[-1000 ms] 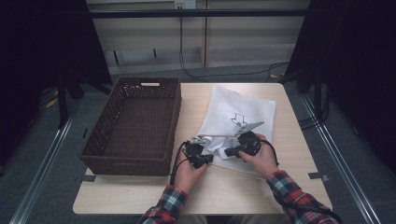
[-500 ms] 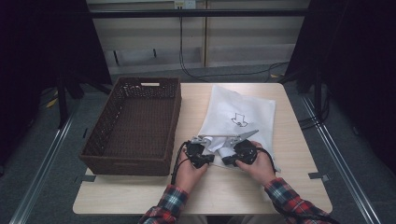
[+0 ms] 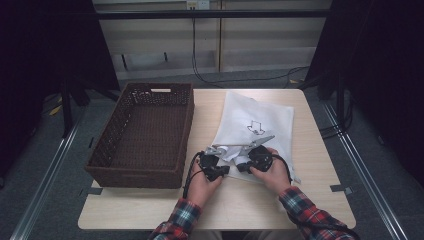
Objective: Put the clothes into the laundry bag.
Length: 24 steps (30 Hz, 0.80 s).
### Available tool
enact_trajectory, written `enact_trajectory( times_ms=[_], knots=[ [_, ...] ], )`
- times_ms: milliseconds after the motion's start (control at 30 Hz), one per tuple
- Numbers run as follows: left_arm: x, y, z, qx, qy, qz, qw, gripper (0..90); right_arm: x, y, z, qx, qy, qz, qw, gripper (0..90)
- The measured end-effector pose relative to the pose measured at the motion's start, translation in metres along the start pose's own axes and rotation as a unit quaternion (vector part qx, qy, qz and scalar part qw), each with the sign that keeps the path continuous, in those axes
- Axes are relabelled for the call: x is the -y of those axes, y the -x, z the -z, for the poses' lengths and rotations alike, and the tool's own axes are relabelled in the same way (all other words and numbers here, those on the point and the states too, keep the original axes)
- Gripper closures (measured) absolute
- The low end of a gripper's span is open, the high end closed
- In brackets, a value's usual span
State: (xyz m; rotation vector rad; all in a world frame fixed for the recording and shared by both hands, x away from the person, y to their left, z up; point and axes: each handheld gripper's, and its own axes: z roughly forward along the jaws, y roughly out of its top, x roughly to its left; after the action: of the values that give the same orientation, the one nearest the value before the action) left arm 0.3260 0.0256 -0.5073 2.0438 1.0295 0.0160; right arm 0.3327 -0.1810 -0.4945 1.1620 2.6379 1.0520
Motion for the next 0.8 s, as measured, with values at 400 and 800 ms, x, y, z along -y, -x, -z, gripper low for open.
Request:
enact_trajectory(
  times_ms=[400,800],
  knots=[
    [0.001,-0.002,0.000,0.009,0.000,0.003,1.0000,90.0,-0.005,0.010,-0.001,0.018,0.010,-0.012,0.9997,90.0],
    [0.002,-0.002,0.000,0.014,0.006,0.009,0.9998,90.0,-0.008,0.016,-0.002,0.018,0.017,-0.016,0.9996,90.0]
  ],
)
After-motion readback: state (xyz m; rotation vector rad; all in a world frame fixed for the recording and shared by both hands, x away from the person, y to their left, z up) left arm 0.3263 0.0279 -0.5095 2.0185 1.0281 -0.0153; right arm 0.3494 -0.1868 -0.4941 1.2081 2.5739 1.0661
